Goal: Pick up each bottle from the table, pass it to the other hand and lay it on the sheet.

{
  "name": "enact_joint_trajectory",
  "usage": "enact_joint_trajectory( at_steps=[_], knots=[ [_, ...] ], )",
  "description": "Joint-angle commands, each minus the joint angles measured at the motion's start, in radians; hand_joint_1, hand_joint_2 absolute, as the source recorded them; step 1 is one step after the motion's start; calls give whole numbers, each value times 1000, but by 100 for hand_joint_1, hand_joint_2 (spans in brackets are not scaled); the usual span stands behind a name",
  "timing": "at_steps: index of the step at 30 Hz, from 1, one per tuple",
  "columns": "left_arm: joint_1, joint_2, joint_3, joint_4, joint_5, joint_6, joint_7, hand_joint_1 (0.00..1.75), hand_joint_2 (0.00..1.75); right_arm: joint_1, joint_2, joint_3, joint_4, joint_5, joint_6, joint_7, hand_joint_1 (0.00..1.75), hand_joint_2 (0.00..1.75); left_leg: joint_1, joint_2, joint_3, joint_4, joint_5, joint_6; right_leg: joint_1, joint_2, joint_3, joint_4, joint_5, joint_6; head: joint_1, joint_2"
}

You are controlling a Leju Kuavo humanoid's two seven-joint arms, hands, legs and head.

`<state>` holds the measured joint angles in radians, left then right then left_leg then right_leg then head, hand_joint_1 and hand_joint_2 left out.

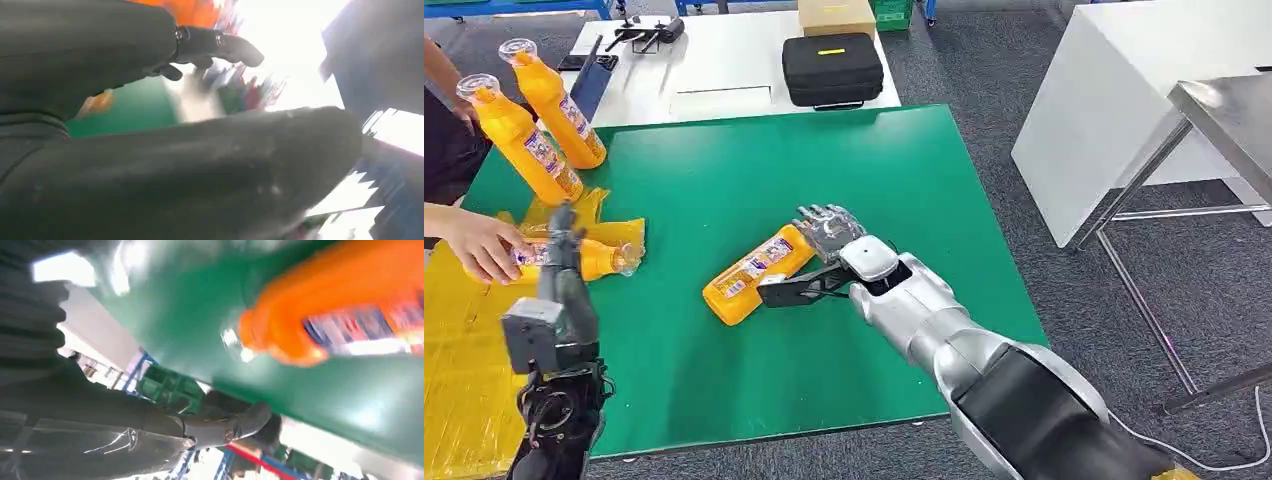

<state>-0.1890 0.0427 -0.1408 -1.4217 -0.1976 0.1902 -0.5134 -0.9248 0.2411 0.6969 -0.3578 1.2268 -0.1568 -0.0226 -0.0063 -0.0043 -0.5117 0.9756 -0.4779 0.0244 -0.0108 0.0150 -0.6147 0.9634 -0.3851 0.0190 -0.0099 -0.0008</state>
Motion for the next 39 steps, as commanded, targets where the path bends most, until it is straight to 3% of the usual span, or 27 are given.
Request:
enact_joint_trajectory(
  at_steps=[1, 6, 13, 17, 24, 34, 39],
  knots=[
    [-267, 24, 109, 557, 16, -239, 102, 0, 175, -104, 60, -224, -233, -122, 24, -147, 0, 0, 0, 0, -2, 2, 0, -2, 0, -1, -2, 2, 0, -1, 0, 0],
    [-433, 63, 152, 927, -95, -198, 41, 0, 175, -46, 31, -213, -531, -180, 195, -135, 0, 0, 1, -2, -1, 1, 1, -3, 1, -2, -1, 2, 0, 0, 0, 0],
    [-467, 91, 148, 1009, -162, -142, 68, 0, 175, 0, 12, -192, -609, -211, 205, -137, 0, 0, 3, -1, 1, 1, 1, -3, 3, -2, 2, 1, 0, 1, 0, 0],
    [-504, 131, 157, 1095, -194, -142, 92, 0, 175, 42, -45, -179, -713, -268, 214, -141, 0, 0, 4, -3, 2, 2, -1, -4, 5, -5, 4, 1, -2, 0, 0, 0],
    [-509, 130, 149, 1112, -200, -190, 45, 0, 175, 54, -79, -179, -729, -294, 194, -136, 0, 0, 2, -2, 0, 1, 1, -3, 2, -3, 2, 0, 0, 0, 0, 0],
    [-454, 45, 129, 1054, -139, -370, -108, 0, 175, 52, -114, -175, -664, -295, 140, -125, 0, 0, 1, -3, 2, 0, 1, -2, 1, -3, 2, 0, 0, 1, 0, 0],
    [-440, 39, 120, 1032, -129, -385, -118, 0, 175, 53, -114, -171, -668, -294, 138, -121, 0, 0, 1, -2, 2, 0, 0, -3, 1, -3, 2, 0, 0, 1, 0, 0]
  ],
)
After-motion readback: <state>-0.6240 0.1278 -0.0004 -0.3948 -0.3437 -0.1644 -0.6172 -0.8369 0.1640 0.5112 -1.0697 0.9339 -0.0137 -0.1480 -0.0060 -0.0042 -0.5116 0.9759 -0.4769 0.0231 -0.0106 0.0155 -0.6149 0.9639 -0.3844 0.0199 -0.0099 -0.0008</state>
